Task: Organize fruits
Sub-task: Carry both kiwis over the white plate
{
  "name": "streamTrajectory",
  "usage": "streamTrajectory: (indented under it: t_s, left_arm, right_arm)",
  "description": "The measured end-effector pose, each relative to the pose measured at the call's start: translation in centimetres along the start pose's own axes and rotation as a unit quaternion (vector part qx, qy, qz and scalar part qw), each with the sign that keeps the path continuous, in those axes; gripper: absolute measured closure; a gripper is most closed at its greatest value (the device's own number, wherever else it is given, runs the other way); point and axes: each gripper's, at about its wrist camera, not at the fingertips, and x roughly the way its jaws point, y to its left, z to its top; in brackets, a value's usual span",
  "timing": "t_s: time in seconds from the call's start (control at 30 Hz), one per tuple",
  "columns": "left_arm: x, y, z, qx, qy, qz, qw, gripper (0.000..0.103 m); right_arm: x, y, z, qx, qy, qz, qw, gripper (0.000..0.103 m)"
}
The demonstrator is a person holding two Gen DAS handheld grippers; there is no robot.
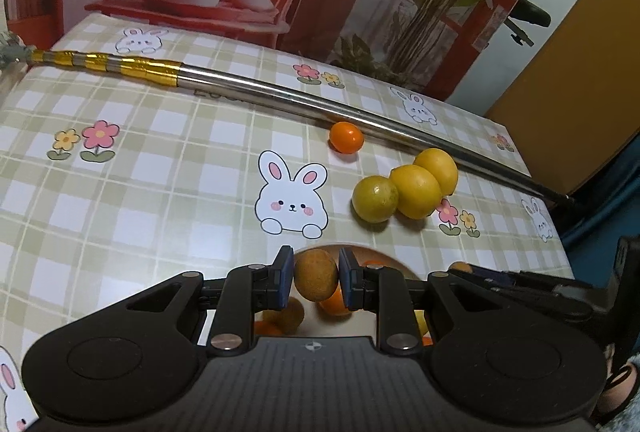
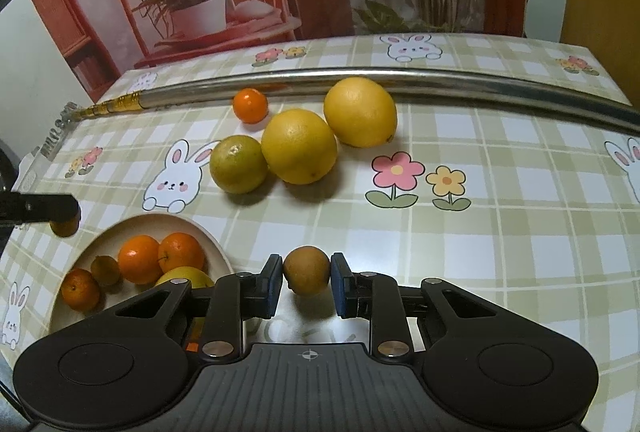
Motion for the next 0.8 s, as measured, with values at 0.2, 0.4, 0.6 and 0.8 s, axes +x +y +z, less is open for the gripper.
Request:
streamTrajectory:
  t_s: [0.2, 0.4, 0.6, 0.8]
  left_arm:
    - [-1.4, 0.0, -1.6, 0.011, -0.008, 0.003, 0.9999, 0.077]
    - [-1.9, 0.2, -3.1, 0.014, -0.006, 0.001, 0.9999, 0.077]
    - [-2.1, 0.5, -4.2, 0.013, 0.0, 0.001, 0.9999, 0.077]
    - [-2.4, 0.6, -4.9, 0.017, 0.004, 0.002, 0.9999, 0.077]
  right_arm:
    - [-1.4, 0.8, -0.3, -0.006, -0.013, 0.003, 1.0, 0.08]
    - [-2.8, 1.6, -0.8, -0.008, -0.026, 0.012, 1.0, 0.08]
    - [-3.4, 2.4, -1.7, -0.013, -0.027, 0.018, 0.999, 0.079]
    - [-4.2, 3.1, -2.4, -0.02, -0.027, 0.026, 0.999, 0.079]
